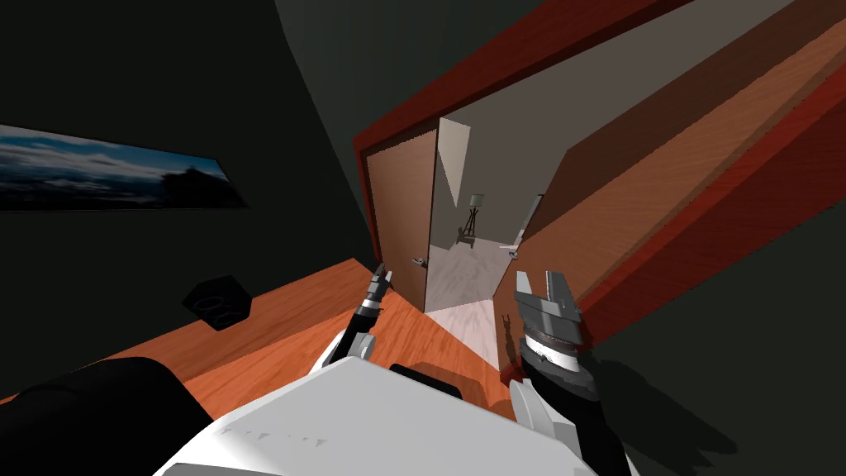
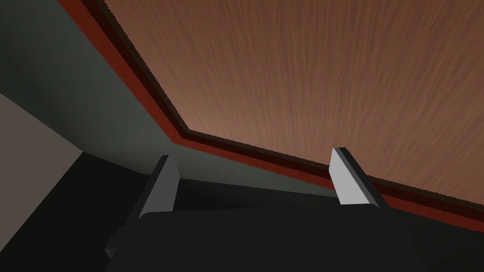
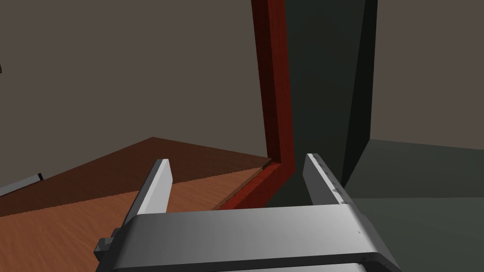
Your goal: Push the door open
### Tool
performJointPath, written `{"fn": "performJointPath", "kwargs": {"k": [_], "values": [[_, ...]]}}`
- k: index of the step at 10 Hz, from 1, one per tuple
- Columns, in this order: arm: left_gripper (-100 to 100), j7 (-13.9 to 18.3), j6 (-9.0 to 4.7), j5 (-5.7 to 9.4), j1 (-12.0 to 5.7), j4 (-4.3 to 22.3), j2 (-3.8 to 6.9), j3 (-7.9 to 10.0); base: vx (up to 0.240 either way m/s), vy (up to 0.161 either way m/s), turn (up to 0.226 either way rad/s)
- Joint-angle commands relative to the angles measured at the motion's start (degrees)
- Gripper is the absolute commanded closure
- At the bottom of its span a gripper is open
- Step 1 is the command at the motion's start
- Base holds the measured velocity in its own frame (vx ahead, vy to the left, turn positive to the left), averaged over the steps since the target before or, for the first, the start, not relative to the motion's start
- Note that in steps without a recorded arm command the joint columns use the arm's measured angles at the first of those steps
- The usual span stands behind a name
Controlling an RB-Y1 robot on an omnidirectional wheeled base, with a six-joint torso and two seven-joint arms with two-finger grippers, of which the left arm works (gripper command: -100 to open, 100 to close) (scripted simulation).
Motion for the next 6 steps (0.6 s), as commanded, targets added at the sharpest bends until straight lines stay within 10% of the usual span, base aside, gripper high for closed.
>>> {"fn": "performJointPath", "kwargs": {"k": [1,6], "values": [[-100,-0.10,-0.38,-0.18,-0.36,2.22,0.23,-0.56,0.088,0.066,-0.082],[-100,-0.28,-1.97,-0.61,-1.62,8.81,0.63,-1.89,0.086,0.060,-0.061]]}}
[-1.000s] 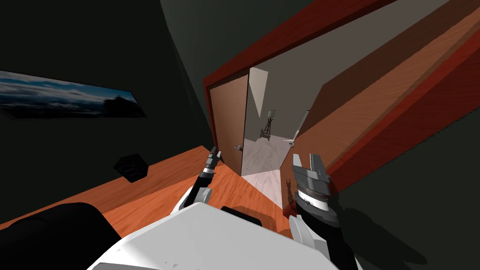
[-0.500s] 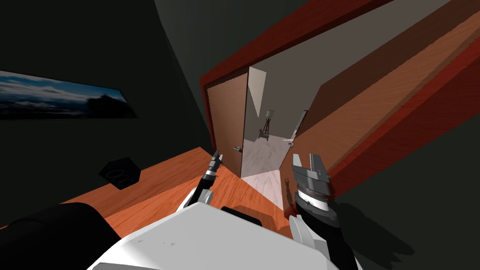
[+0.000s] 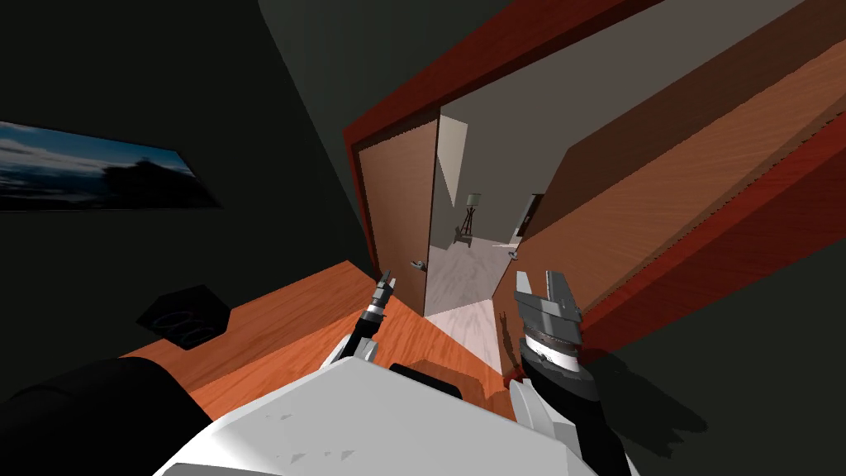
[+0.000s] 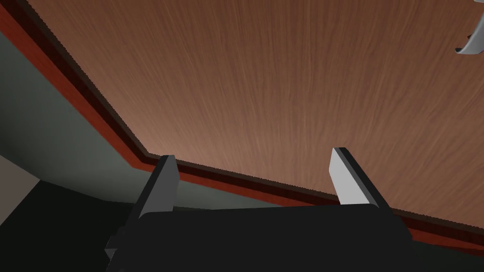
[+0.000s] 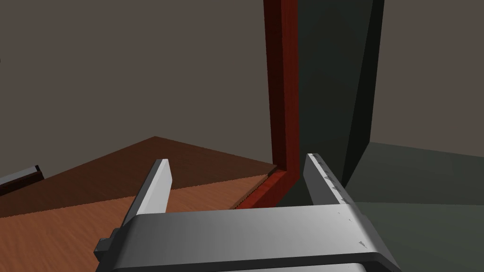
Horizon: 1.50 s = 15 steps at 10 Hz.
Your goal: Push the door open
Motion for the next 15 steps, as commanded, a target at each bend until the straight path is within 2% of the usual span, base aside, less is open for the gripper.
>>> {"fn": "performJointPath", "kwargs": {"k": [1,8,15], "values": [[-100,-0.10,-0.76,-0.13,-0.53,2.37,0.04,-0.37,0.056,0.041,-0.039],[-100,-0.41,-3.51,-0.88,-2.71,13.71,0.26,-2.65,0.085,0.070,-0.075],[-100,-0.69,-5.97,-1.54,-4.65,23.86,0.00,-4.69,0.082,0.066,-0.063]]}}
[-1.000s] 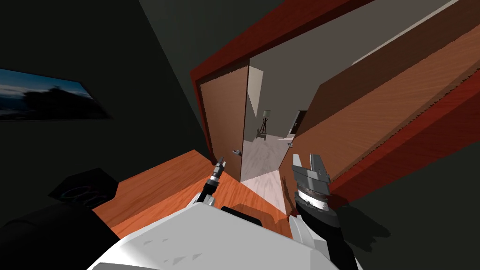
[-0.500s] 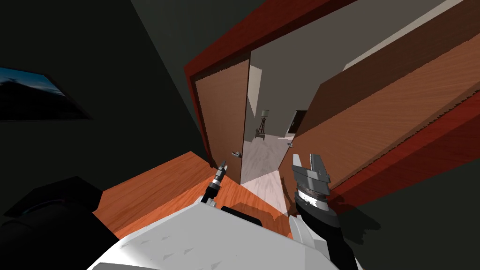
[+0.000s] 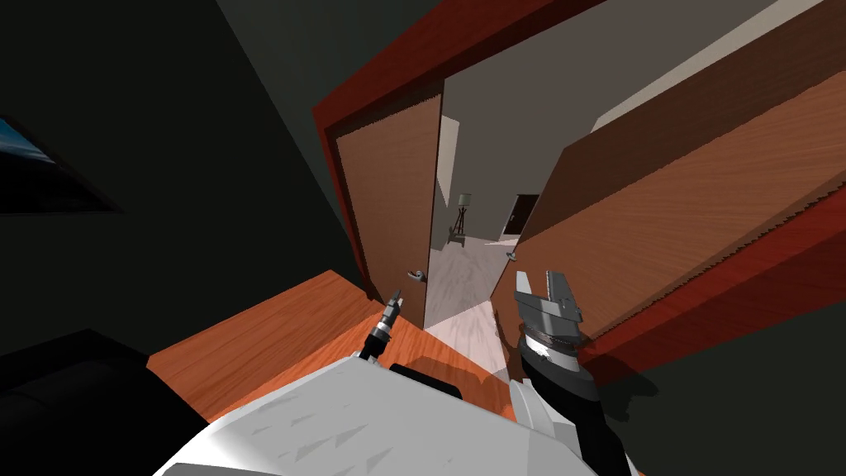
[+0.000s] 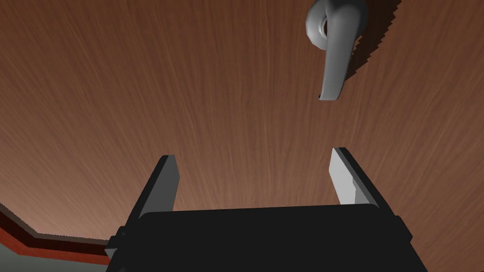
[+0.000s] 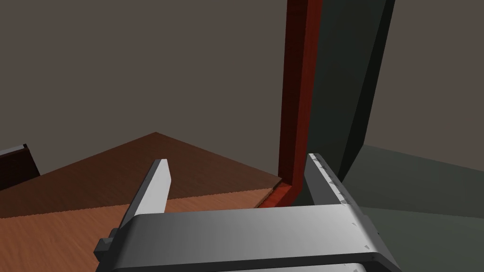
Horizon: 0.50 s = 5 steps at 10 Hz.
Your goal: Push the door open
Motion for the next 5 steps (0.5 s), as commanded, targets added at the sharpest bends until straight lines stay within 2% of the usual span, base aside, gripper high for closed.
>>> {"fn": "performJointPath", "kwargs": {"k": [1,4,5], "values": [[-100,0.02,-0.34,-0.14,-0.16,1.75,0.03,-0.49,0.075,0.065,-0.061],[-100,-0.08,-1.21,-0.38,-0.85,5.33,-0.19,-1.21,0.077,0.063,-0.052],[-100,-0.14,-1.75,-0.53,-1.27,7.55,-0.35,-1.66,0.088,0.084,-0.094]]}}
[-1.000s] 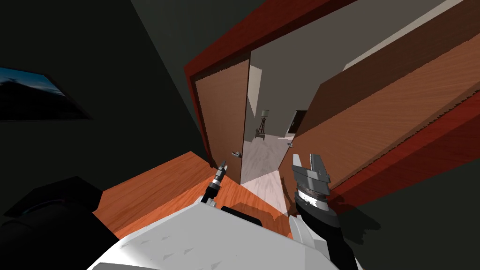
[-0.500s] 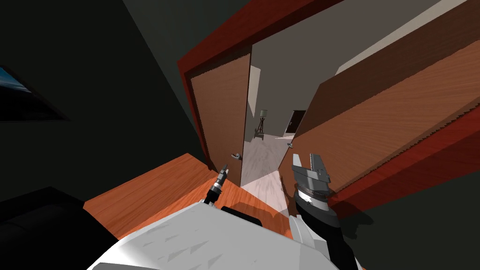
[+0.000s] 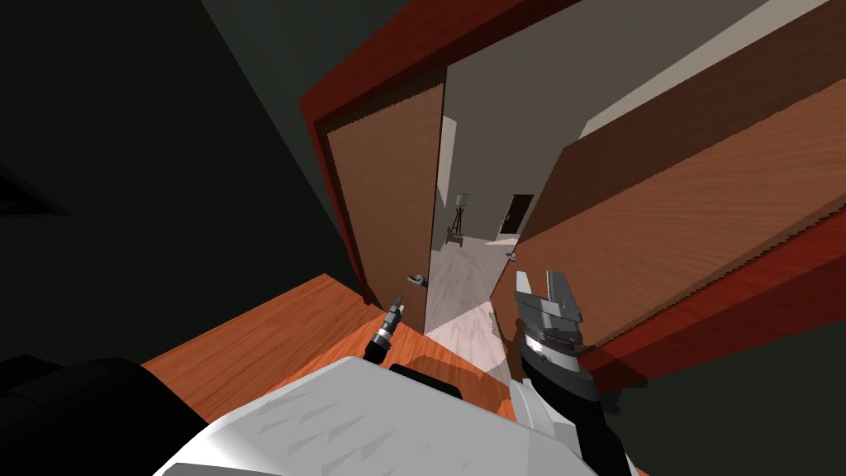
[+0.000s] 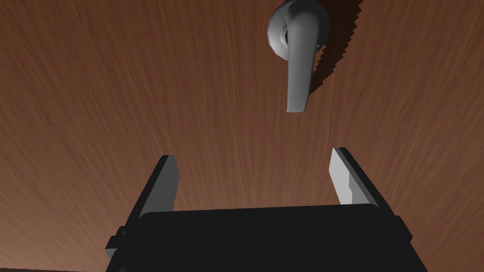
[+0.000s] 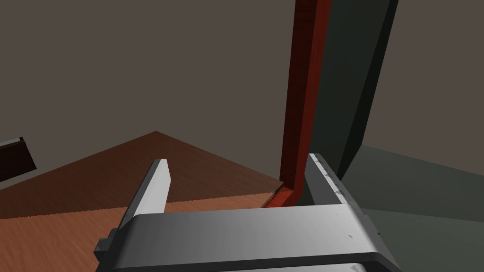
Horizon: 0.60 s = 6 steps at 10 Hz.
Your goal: Push the door open
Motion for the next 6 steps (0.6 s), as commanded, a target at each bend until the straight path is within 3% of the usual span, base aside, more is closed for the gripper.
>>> {"fn": "performJointPath", "kwargs": {"k": [1,6], "values": [[-100,-0.14,-0.32,-0.08,-0.65,1.66,-0.28,-0.18,0.072,0.063,-0.036],[-100,-0.32,-1.95,-0.52,-1.94,8.41,-0.98,-1.53,0.076,0.063,-0.054]]}}
